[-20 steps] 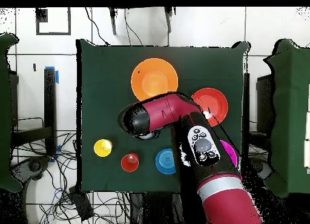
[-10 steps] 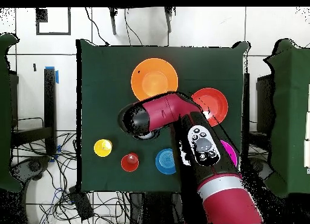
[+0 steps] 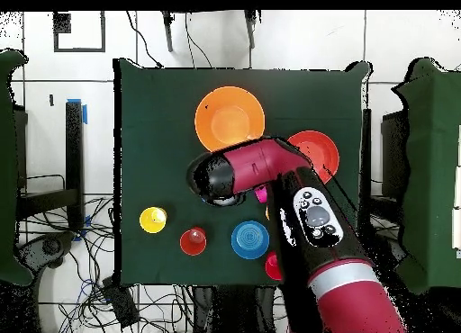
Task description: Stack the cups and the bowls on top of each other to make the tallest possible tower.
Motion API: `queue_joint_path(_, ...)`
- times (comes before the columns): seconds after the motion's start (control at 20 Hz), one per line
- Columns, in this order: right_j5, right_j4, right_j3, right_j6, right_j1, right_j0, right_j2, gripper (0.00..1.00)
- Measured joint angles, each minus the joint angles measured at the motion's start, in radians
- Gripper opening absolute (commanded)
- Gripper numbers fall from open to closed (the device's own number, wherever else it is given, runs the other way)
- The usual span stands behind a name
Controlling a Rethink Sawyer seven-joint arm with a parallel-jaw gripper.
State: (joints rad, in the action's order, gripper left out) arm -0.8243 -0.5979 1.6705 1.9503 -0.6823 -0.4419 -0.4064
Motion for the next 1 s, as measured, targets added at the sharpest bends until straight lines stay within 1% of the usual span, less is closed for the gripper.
queue_joint_path(0.45,0.0,-0.027,-0.031,-0.003,0.052,-0.101,-0.025,1.0)
queue_joint_path(0.75,0.0,-0.043,-0.055,-0.038,0.083,-0.171,-0.062,1.0)
queue_joint_path(1.0,0.0,-0.044,-0.065,-0.08,0.091,-0.209,-0.086,1.0)
